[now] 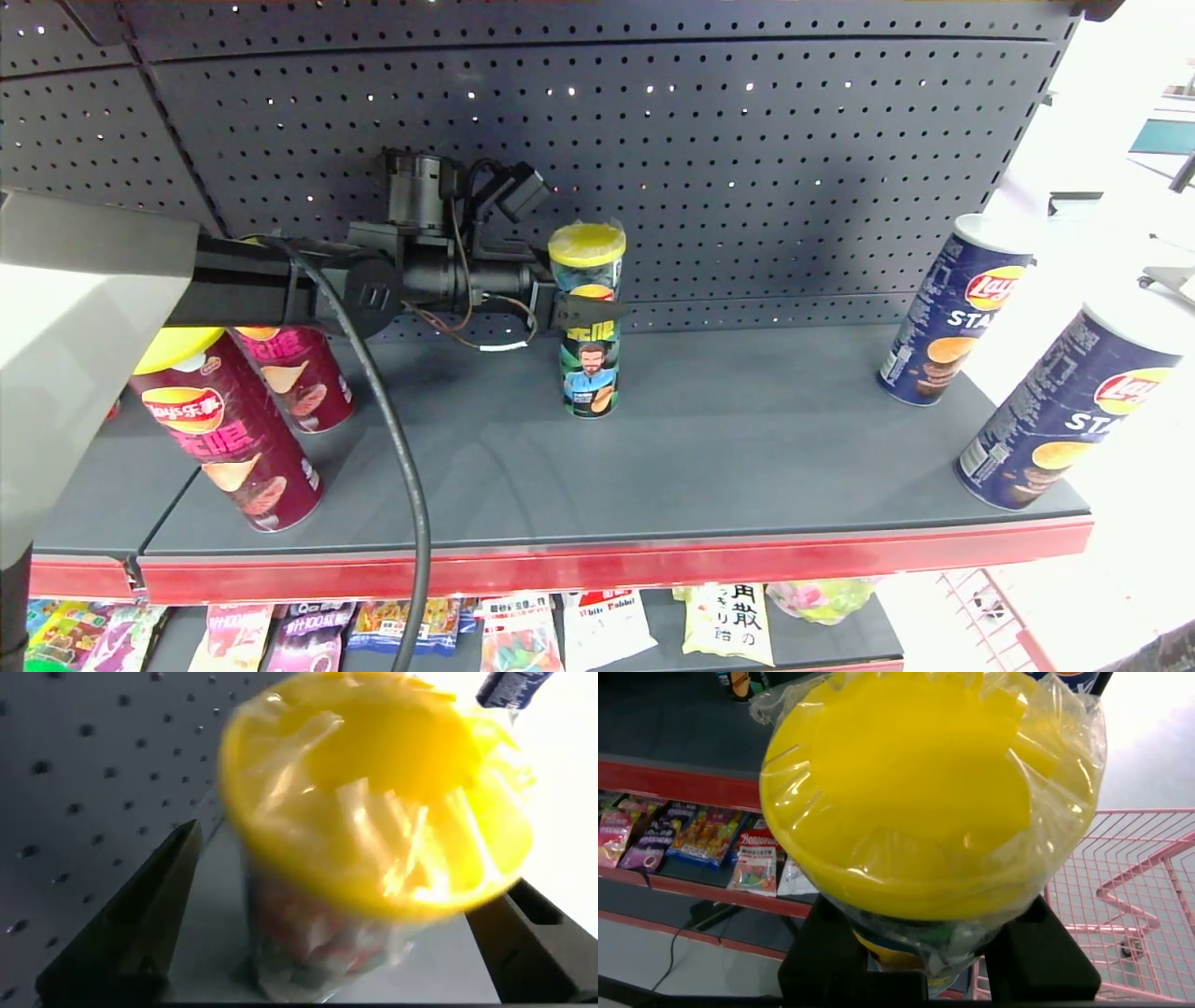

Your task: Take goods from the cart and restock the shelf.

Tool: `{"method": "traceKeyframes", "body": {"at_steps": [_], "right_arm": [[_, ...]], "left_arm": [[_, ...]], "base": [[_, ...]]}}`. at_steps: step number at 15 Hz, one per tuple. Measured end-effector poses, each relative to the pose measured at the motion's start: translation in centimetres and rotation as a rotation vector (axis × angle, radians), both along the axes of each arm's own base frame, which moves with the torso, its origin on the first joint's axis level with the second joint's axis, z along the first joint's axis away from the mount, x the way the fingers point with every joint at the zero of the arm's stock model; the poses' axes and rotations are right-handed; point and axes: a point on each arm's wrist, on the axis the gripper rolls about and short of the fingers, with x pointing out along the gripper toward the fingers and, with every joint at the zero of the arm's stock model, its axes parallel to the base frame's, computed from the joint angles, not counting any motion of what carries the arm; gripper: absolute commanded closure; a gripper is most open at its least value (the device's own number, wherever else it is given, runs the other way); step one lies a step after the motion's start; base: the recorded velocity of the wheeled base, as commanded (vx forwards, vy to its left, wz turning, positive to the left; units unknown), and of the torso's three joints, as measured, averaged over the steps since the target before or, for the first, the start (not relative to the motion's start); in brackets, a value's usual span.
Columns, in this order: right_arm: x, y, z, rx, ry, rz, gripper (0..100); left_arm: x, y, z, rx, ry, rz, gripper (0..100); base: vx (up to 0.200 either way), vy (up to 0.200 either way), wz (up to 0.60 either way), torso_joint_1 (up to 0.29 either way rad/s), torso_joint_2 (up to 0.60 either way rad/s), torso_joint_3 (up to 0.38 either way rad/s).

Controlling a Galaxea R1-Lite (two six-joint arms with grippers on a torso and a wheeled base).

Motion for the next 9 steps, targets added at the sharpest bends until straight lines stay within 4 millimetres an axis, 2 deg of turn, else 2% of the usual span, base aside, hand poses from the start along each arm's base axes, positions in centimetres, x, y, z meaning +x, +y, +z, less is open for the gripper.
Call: {"method": "traceKeyframes", "body": {"at_steps": [9], "right_arm": [[0.05,0.01,-0.09,0.0,0.005,0.0,100]], "left_arm": [[-0.41,0.0,-0.15,0.005,0.014,-0.004,100]], "base": [[0.0,0.0,0.0,0.0,0.0,0.0]]}}
